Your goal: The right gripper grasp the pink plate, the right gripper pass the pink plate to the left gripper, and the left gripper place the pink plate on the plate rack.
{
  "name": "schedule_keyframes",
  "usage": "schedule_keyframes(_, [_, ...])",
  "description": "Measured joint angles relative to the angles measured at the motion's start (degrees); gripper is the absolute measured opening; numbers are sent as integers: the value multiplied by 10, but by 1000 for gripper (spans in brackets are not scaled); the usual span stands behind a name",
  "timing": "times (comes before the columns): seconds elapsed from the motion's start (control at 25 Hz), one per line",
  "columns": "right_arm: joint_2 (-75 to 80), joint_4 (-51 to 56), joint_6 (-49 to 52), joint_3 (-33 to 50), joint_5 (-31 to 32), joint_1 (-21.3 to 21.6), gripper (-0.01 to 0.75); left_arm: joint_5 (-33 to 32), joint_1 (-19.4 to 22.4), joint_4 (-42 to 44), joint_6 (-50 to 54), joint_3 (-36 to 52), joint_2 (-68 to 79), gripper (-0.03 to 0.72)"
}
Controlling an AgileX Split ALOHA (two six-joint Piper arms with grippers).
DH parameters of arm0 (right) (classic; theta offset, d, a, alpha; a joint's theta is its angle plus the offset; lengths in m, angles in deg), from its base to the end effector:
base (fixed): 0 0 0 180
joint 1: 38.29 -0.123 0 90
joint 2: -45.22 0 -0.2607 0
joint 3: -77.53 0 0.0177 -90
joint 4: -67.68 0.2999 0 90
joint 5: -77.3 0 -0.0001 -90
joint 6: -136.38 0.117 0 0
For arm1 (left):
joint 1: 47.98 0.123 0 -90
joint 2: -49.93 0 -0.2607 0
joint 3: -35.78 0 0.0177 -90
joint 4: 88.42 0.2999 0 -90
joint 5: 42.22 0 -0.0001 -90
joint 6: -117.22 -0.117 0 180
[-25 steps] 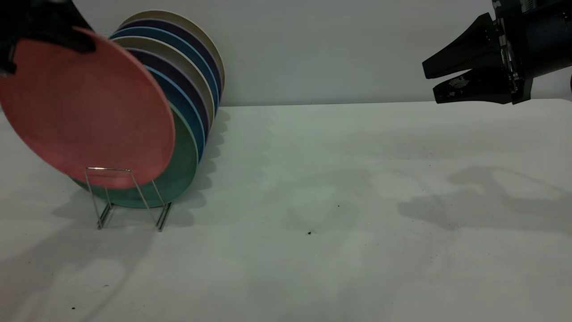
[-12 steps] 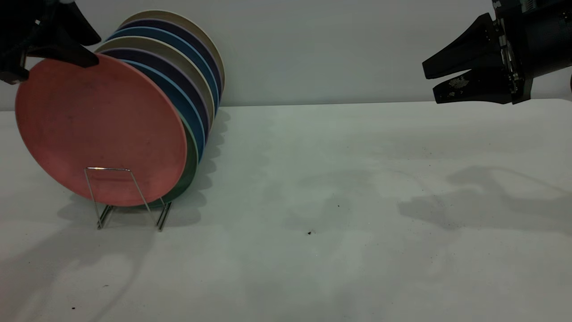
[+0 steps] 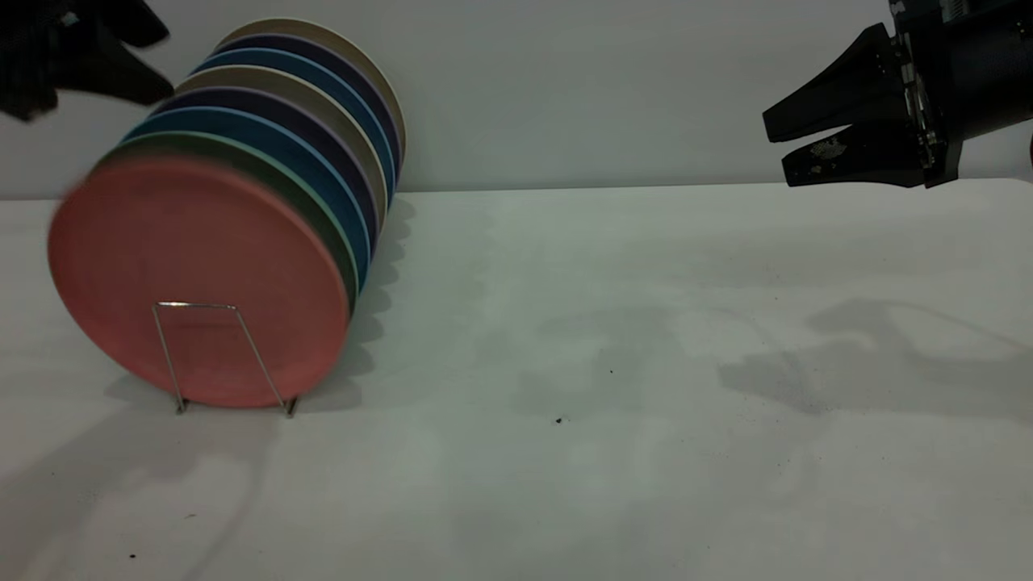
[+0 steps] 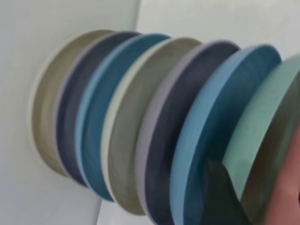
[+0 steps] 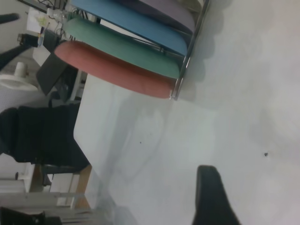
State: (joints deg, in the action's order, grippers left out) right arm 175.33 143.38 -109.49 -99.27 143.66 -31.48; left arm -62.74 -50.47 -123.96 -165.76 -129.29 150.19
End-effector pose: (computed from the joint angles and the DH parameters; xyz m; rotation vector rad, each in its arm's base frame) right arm 0.4236 0.0540 0.0782 -0.2495 2.3654 1.3798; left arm 0.4088 -0.0417 0.1910 1.4397 1.8126 0.3655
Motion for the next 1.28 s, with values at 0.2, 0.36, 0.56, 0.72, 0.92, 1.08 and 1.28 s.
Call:
schedule_keyframes(0.2, [-1,7,11,0,0,0,474,-65,0,8,100,0,-54,445])
schedule_keyframes(0.36, [-29,4,29,0,0,0,474,-127,0,30,214,0,-113,445])
schedule_keyframes(0.56, [-125,-5,29,0,1,0,474,-182,0,55,430,0,-180,445])
schedule_keyframes(0.72, [-221,-50,45,1,7,0,474,-248,0,149,602,0,-215,445])
schedule_keyframes(0.92, [-347,-164,122,1,22,0,474,-356,0,264,800,0,-240,445])
schedule_keyframes(1.08, [-440,-246,195,3,29,0,464,-436,0,320,874,0,-251,445])
schedule_keyframes(1.28, [-546,-346,270,19,38,0,443,-463,0,333,897,0,-288,445])
